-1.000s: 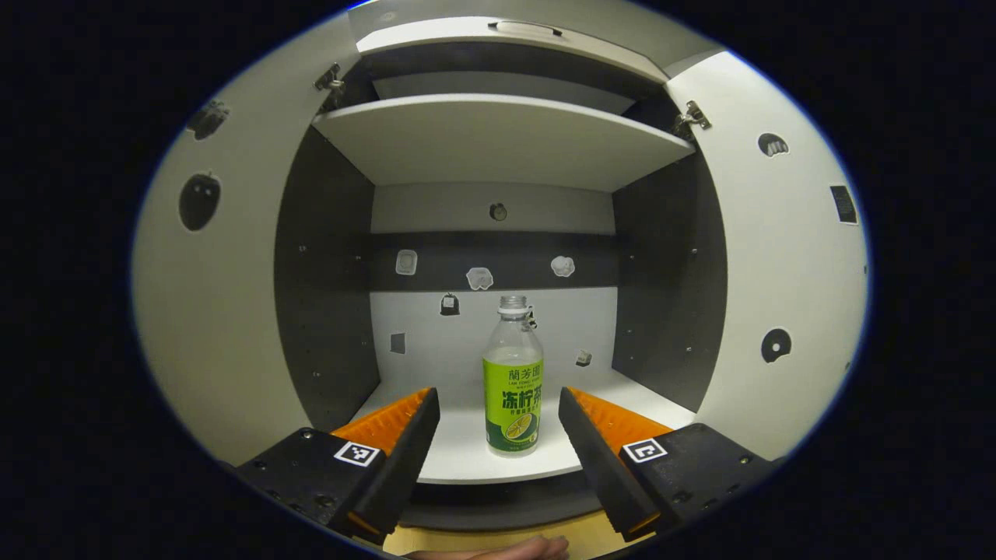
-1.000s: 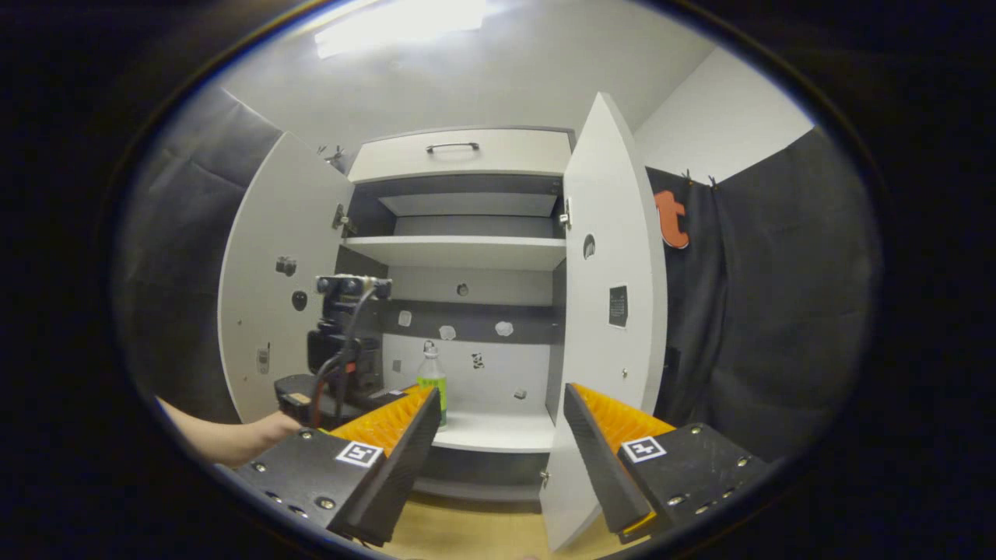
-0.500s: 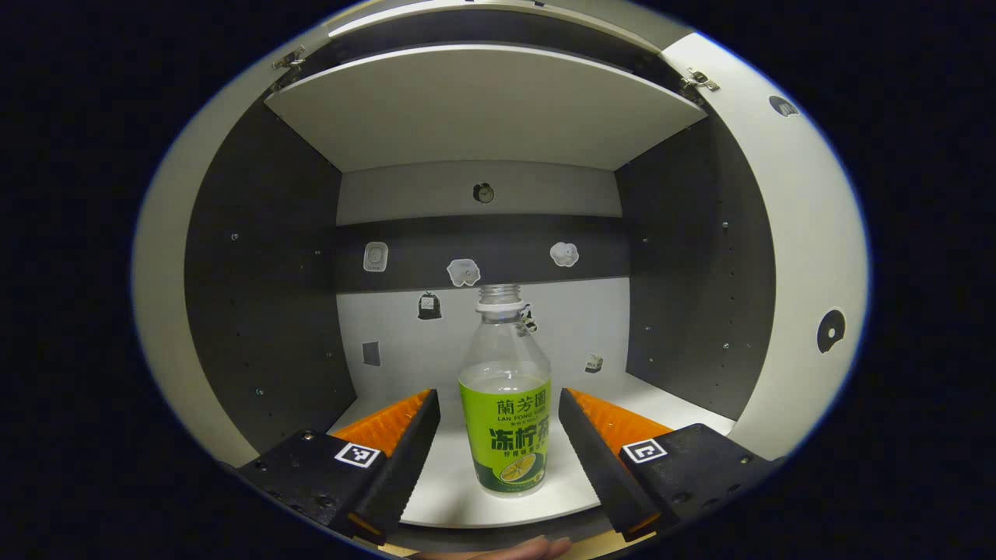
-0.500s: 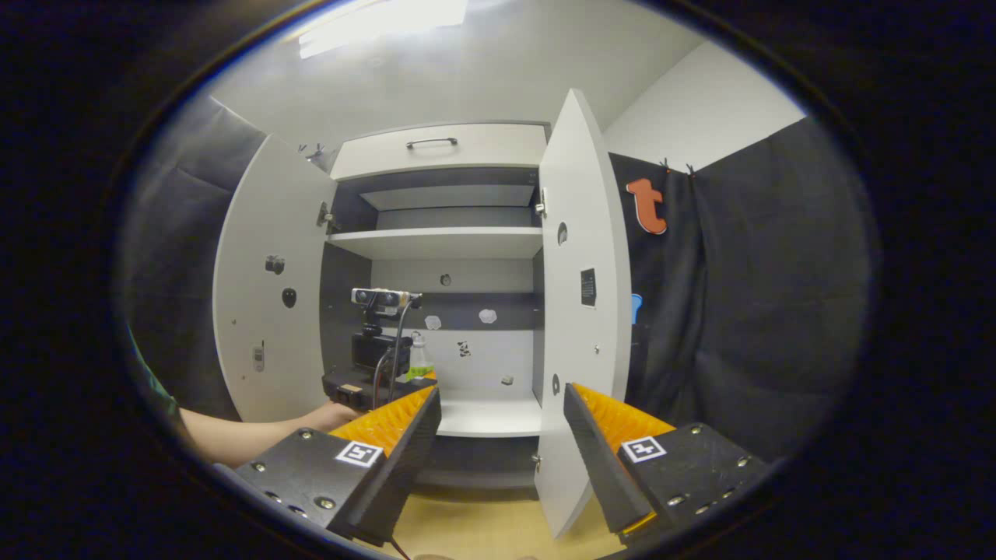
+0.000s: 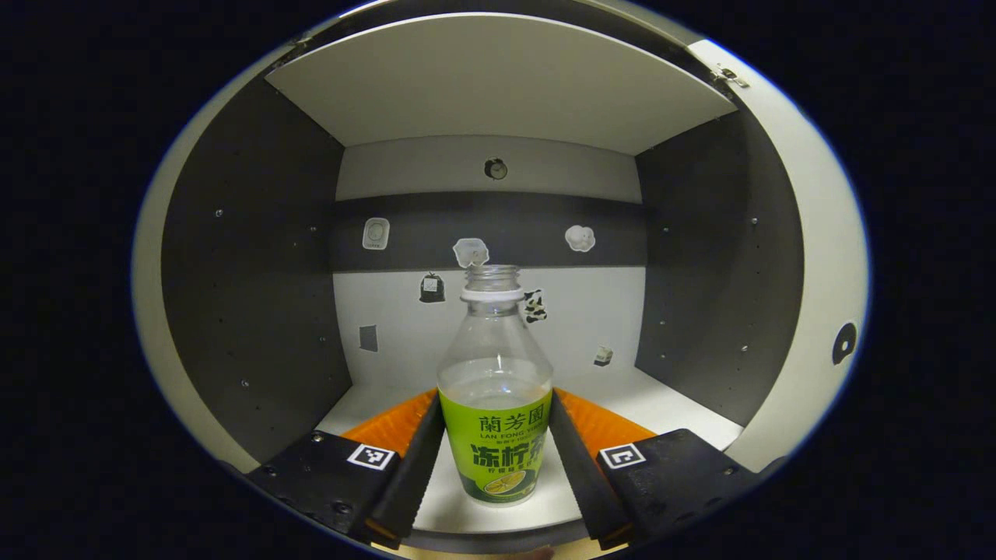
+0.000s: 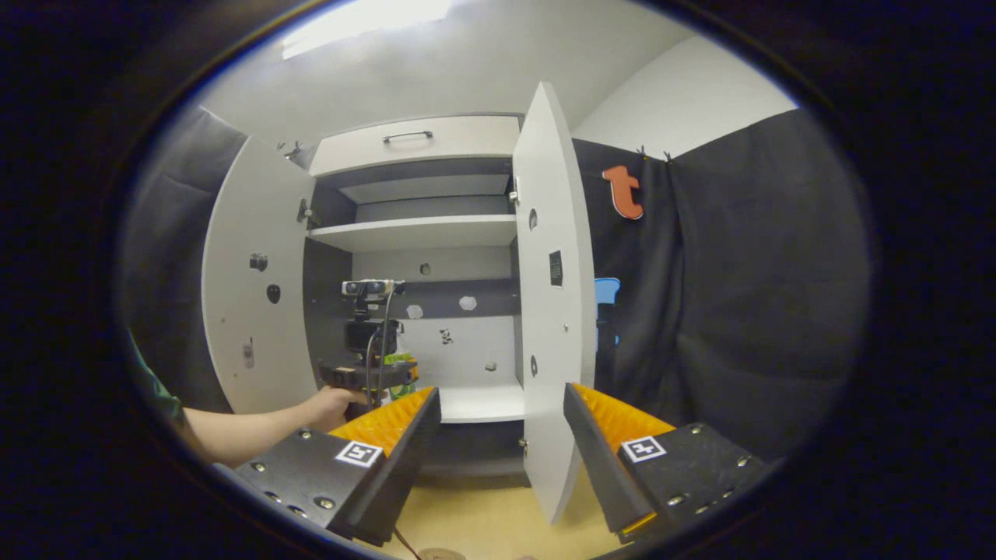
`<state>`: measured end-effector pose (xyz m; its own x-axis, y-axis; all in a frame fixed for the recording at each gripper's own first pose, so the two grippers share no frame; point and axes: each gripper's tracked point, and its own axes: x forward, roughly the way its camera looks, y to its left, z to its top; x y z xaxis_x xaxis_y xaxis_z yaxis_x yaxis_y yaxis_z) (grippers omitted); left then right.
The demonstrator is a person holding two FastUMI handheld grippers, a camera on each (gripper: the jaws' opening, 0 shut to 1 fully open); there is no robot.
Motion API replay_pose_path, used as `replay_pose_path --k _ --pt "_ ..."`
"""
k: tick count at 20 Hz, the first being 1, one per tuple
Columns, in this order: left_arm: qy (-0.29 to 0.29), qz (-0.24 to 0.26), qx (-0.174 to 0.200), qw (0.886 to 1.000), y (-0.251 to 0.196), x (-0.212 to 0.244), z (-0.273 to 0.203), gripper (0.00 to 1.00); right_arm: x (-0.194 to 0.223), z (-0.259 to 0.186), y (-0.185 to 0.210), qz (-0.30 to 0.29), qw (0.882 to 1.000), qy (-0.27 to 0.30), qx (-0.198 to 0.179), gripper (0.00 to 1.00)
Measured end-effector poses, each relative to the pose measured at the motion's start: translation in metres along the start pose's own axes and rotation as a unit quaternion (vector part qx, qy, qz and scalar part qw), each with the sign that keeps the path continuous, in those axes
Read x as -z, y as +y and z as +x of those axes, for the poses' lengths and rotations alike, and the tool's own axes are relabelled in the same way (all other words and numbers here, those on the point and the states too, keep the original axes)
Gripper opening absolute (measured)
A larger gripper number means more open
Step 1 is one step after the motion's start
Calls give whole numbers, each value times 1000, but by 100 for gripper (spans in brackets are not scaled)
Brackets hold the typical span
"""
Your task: Grasp the bottle in the cabinet with the left hand and place it on the coaster, then close the right door with the right hand and the left door with the left hand.
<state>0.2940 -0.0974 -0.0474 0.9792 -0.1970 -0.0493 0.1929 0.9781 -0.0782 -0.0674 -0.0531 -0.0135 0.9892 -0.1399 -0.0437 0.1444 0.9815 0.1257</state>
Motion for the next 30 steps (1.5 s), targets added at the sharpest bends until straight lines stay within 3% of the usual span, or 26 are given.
replay_pose_path --k 8,16,21,30 --pt "-47 -7 28 998 -12 -45 -99 80 1 -7 -2 7 1000 15 -3 96" --pt "-64 -21 64 996 -36 -45 -215 79 -4 -3 33 -8 997 -20 -68 93" --pt "-70 -48 50 995 -35 0 -265 79 -8 7 54 24 995 -24 -97 96" --pt "52 -24 54 997 -66 197 -294 80 6 13 56 -6 996 -9 -88 96"
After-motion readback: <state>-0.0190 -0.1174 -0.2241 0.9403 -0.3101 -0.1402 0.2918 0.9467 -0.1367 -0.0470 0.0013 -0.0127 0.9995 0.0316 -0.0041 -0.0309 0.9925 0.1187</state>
